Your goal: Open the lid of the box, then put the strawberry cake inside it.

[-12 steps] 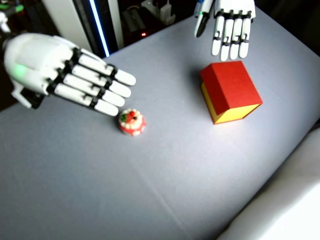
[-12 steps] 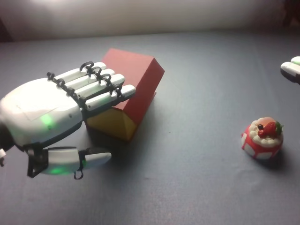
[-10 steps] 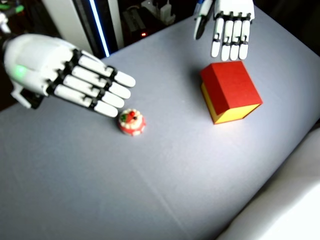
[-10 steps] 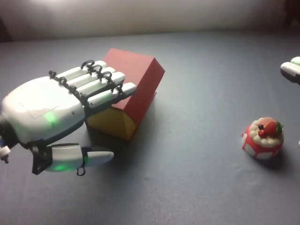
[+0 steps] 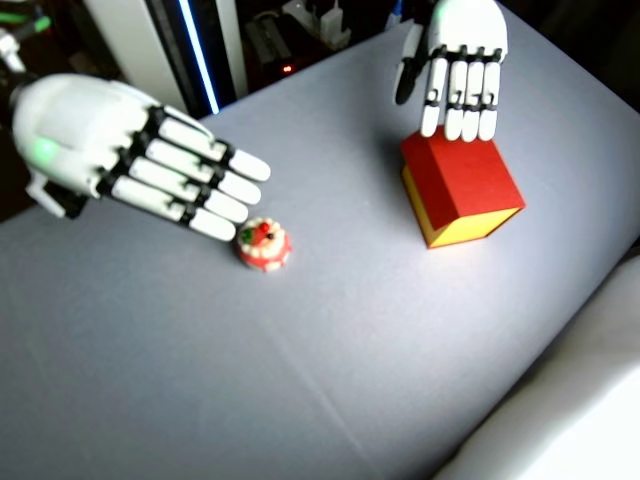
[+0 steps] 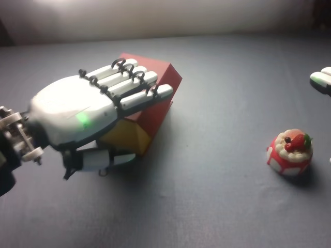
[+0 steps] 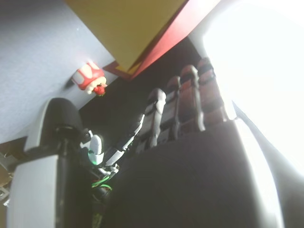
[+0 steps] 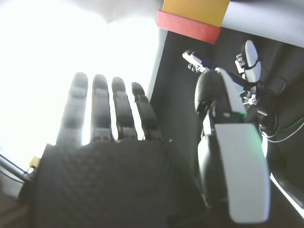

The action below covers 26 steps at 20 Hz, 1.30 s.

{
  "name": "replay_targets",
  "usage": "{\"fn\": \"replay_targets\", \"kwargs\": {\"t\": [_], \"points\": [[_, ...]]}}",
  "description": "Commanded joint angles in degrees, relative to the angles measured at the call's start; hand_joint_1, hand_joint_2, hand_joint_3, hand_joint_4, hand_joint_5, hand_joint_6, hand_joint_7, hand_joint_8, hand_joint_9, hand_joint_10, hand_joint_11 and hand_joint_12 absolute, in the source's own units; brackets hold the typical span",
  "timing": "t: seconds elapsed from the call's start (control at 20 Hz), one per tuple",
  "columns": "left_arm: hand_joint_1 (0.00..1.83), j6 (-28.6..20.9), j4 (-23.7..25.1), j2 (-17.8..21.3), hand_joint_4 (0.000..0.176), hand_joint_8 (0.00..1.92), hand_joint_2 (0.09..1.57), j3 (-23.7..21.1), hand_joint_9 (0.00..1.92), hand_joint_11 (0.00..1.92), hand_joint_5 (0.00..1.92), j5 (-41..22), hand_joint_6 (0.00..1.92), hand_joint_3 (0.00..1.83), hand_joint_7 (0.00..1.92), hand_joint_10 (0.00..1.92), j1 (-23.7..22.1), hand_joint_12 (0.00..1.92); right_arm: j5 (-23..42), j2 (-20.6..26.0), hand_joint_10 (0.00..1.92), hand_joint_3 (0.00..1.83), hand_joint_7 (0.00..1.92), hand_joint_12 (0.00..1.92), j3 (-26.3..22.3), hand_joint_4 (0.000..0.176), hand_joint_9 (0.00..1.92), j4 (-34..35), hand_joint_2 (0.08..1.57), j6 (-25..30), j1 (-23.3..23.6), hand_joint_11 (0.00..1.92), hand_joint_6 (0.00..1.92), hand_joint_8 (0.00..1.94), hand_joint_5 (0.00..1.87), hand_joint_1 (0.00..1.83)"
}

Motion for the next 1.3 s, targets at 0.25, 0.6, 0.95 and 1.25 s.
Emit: {"fn": "replay_targets", "kwargs": {"t": [0.25, 0.6, 0.95, 1.25], "points": [[1.00, 2.19, -2.39, -2.61, 0.176, 0.00, 1.13, 2.18, 0.00, 0.00, 0.00, -3.27, 0.00, 0.00, 0.00, 0.00, -2.98, 0.00, 7.05, -0.26, 0.00, 0.01, 0.00, 0.00, 0.56, 0.000, 0.00, 0.51, 1.27, 1.10, -0.44, 0.00, 0.00, 0.00, 0.00, 0.56], [1.01, 3.65, -4.27, -4.88, 0.165, 0.00, 1.18, 3.78, 0.00, 0.00, 0.00, -2.29, 0.00, 0.01, 0.00, 0.00, -4.78, 0.00, 7.37, -0.64, 0.00, 0.00, 0.00, 0.00, 0.71, 0.000, 0.00, 0.77, 1.27, 1.96, -1.00, 0.00, 0.00, 0.00, 0.00, 0.59], [1.06, 3.77, -7.71, -7.20, 0.104, 0.00, 1.11, 5.73, 0.00, 0.00, 0.00, -2.33, 0.00, 0.00, 0.00, 0.00, -5.48, 0.00, 7.56, -1.05, 0.00, 0.01, 0.00, 0.00, 0.79, 0.000, 0.00, 0.92, 1.29, 2.41, -1.24, 0.00, 0.00, 0.00, 0.00, 0.58], [0.88, 3.75, -10.54, -7.37, 0.109, 0.00, 1.25, 5.97, 0.00, 0.00, 0.00, -5.25, 0.00, 0.04, 0.00, 0.00, -4.69, 0.00, 7.72, -1.21, 0.00, 0.00, 0.00, 0.00, 0.82, 0.000, 0.00, 0.97, 1.29, 2.69, -1.47, 0.00, 0.00, 0.00, 0.00, 0.53]]}}
